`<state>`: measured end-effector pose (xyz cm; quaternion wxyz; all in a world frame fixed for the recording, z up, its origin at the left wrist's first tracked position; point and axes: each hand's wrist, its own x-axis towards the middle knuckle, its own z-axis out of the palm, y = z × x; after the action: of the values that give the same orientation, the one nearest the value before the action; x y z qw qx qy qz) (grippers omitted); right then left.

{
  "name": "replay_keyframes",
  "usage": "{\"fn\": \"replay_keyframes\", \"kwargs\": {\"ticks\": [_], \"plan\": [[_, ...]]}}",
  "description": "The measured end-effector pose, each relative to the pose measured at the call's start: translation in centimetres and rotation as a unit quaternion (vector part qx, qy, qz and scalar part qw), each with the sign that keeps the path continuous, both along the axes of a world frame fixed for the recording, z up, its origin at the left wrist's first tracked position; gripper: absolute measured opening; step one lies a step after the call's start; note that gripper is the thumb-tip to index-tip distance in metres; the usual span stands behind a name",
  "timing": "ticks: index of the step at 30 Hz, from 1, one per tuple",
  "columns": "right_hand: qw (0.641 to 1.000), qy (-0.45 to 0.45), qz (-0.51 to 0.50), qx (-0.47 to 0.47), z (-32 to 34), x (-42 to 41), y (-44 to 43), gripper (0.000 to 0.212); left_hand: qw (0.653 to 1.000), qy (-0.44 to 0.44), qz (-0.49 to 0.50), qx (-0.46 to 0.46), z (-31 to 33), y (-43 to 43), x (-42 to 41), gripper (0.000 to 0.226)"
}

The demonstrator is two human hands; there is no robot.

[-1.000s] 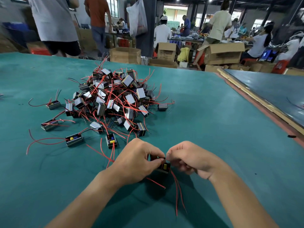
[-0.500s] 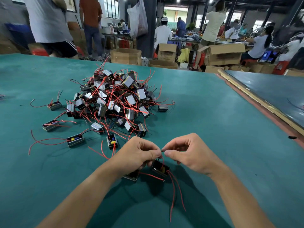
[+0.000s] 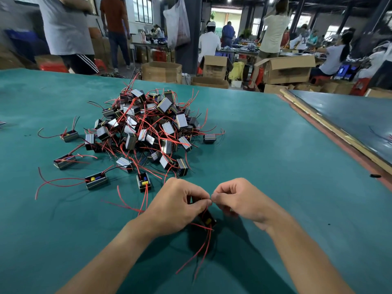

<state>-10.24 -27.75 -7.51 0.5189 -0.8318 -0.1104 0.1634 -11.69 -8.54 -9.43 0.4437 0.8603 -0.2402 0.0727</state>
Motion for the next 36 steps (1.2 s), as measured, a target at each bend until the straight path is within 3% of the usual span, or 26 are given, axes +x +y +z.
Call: {"fn": "replay_keyframes", "kwargs": {"ticks": [2,6,11,20,25,30,33,36], "plan": [[0.999,-0.013,-0.020,0.027,-0.1,0.1,0.2,0.027,1.000,0.000,0.010,-0.006,0.0,0.1,0.1,0.012],[0.988,-0.140,-0.058,0.016,-0.4,0.2,0.7,0.017,0.995,0.080,0.030,-0.044,0.1,0.1,0.3,0.020],[0.979,-0.200,-0.024,-0.017,-0.5,0.3,0.2,0.013,0.986,0.141,0.032,-0.088,0.5,-0.2,0.3,0.021],[0.978,-0.205,0.011,-0.047,-0.5,0.1,0.0,0.008,0.979,0.170,0.036,-0.106,1.1,-0.3,0.0,0.024],[0.981,-0.182,0.010,-0.066,-0.4,0.2,0.1,0.023,0.987,0.142,0.025,-0.074,0.8,-0.1,0.0,0.018],[0.997,-0.063,0.004,-0.049,-0.2,0.4,0.6,0.033,0.999,0.039,0.011,0.000,0.5,-0.1,0.0,0.016],[1.000,0.022,0.016,0.003,0.1,0.3,0.7,0.024,1.000,0.027,0.000,0.007,0.5,-0.2,-0.1,0.018],[0.999,-0.037,0.021,-0.008,-0.3,0.2,0.6,0.026,0.998,0.060,0.013,-0.012,0.7,-0.1,0.0,0.020]]}}
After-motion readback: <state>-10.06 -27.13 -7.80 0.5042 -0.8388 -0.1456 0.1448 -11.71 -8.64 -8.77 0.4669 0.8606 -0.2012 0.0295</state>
